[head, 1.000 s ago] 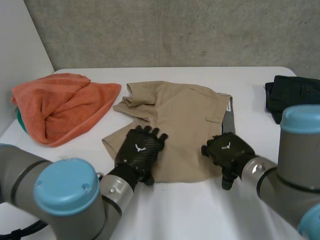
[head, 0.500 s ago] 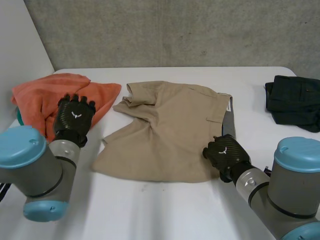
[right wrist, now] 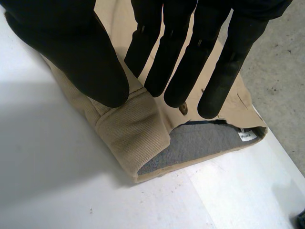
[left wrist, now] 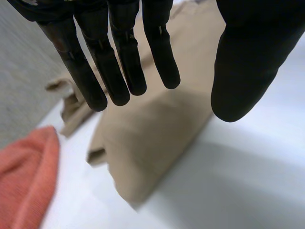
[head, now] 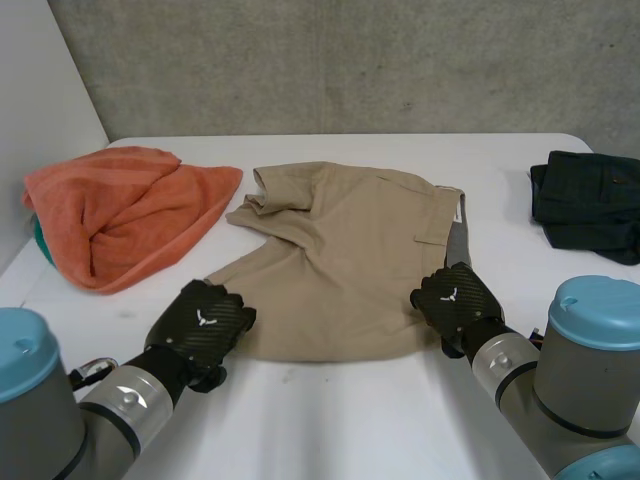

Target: Fold the laundry.

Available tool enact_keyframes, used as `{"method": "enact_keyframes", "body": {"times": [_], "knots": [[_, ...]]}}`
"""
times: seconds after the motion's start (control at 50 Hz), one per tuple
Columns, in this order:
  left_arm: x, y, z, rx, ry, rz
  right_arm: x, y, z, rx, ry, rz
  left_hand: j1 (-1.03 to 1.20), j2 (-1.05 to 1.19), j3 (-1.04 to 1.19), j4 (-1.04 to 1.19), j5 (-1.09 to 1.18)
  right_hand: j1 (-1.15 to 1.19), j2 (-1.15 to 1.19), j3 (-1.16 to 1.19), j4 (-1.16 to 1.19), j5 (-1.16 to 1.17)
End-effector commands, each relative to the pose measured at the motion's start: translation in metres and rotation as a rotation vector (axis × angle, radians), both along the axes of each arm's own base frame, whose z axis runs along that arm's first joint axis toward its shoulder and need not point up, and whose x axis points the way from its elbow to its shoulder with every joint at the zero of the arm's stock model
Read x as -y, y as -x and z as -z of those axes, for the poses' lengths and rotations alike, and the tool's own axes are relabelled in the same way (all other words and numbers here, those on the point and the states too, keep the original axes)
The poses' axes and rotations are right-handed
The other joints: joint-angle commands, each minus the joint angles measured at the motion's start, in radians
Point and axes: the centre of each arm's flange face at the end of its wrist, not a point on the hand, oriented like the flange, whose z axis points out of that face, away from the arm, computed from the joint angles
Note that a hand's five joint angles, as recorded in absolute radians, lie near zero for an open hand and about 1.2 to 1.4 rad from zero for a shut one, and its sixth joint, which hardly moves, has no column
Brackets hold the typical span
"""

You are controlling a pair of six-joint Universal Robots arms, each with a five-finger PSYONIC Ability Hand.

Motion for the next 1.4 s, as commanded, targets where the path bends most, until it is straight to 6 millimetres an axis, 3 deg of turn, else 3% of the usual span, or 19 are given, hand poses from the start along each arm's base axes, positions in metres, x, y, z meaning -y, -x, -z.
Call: {"method": "enact_keyframes", "body": {"times": [0.02,0.28,0.36,0.42,0.52,0.56,0.64,0.72,0.74,0.76,0.84,0.92,0.98,1.04,1.16,1.26,1.3,1.36,1.4], "knots": [[0.032,-0.002,0.023,0.020,-0.026,-0.059,0.000,0.000,0.000,-0.002,-0.004,0.001,0.031,0.028,0.028,0.025,0.024,0.328,0.234,0.212,0.201,0.252],[0.083,0.005,0.040,-0.026,0.120,-0.098,-0.001,0.002,0.001,-0.005,-0.010,0.004,0.052,0.049,0.048,0.046,0.045,0.328,0.234,0.212,0.201,0.252],[0.086,0.006,0.040,-0.028,0.135,-0.093,-0.001,0.002,0.001,-0.006,-0.009,0.003,0.289,0.286,0.286,0.283,0.282,0.328,0.234,0.212,0.201,0.252],[0.088,0.007,0.039,-0.029,0.140,-0.093,-0.001,0.002,-0.002,-0.004,-0.003,0.005,0.632,0.629,0.629,0.626,0.625,0.328,0.234,0.212,0.201,0.252],[0.086,0.008,0.032,-0.035,0.147,-0.089,0.001,0.002,-0.012,-0.005,0.024,0.015,0.633,0.630,0.629,0.627,0.626,0.328,0.234,0.212,0.201,0.252],[0.085,0.007,0.010,-0.065,0.190,-0.096,0.001,0.002,-0.021,-0.008,0.032,0.020,0.633,0.630,0.629,0.627,0.626,0.328,0.234,0.212,0.201,0.252],[0.072,0.005,-0.049,-0.144,0.295,-0.095,-0.003,0.004,-0.067,0.012,0.084,0.027,0.633,0.630,0.629,0.627,0.626,0.328,0.234,0.212,0.201,0.252],[0.059,0.001,-0.108,-0.298,0.385,-0.100,-0.005,0.007,-0.124,0.058,0.159,0.039,0.633,0.630,0.629,0.627,0.626,0.328,0.234,0.212,0.201,0.252],[0.056,0.000,-0.122,-0.337,0.406,-0.102,-0.007,0.008,-0.150,0.081,0.200,0.041,0.633,0.630,0.629,0.627,0.626,0.328,0.234,0.212,0.201,0.252],[0.049,-0.003,-0.150,-0.418,0.453,-0.097,-0.009,0.009,-0.161,0.090,0.220,0.041,0.633,0.630,0.629,0.627,0.626,0.328,0.234,0.212,0.201,0.252],[0.032,-0.013,-0.200,-0.565,0.517,-0.087,-0.010,0.017,-0.212,0.128,0.312,0.068,0.633,0.630,0.629,0.627,0.626,0.328,0.234,0.212,0.201,0.252],[0.025,-0.015,-0.222,-0.632,0.532,-0.074,-0.009,0.019,-0.244,0.150,0.363,0.075,0.633,0.630,0.629,0.627,0.626,0.328,0.234,0.212,0.201,0.252],[0.027,-0.015,-0.224,-0.637,0.532,-0.073,-0.010,0.019,-0.258,0.154,0.371,0.075,0.633,0.630,0.629,0.627,0.626,0.328,0.234,0.212,0.201,0.252],[0.040,-0.009,-0.205,-0.612,0.471,-0.087,-0.003,0.017,-0.253,0.138,0.340,0.077,0.633,0.630,0.629,0.627,0.626,0.328,0.234,0.212,0.201,0.252],[0.089,0.013,-0.134,-0.514,0.267,-0.123,0.034,0.004,-0.202,0.068,0.183,0.081,0.633,0.630,0.629,0.627,0.626,0.328,0.234,0.212,0.201,0.252],[0.133,0.032,-0.100,-0.475,0.214,-0.134,0.062,-0.008,-0.167,0.045,0.111,0.085,0.633,0.630,0.629,0.627,0.626,0.328,0.234,0.212,0.201,0.252],[0.148,0.038,-0.105,-0.487,0.244,-0.140,0.079,-0.016,-0.164,0.076,0.124,0.112,0.633,0.630,0.629,0.627,0.626,0.328,0.234,0.212,0.201,0.252],[0.172,0.050,-0.140,-0.557,0.367,-0.149,0.107,-0.025,-0.183,0.188,0.225,0.170,0.633,0.630,0.629,0.627,0.626,0.328,0.234,0.212,0.201,0.252],[0.180,0.060,-0.185,-0.653,0.512,-0.128,0.120,-0.028,-0.203,0.269,0.318,0.190,0.633,0.630,0.629,0.627,0.626,0.328,0.234,0.212,0.201,0.252]]}}
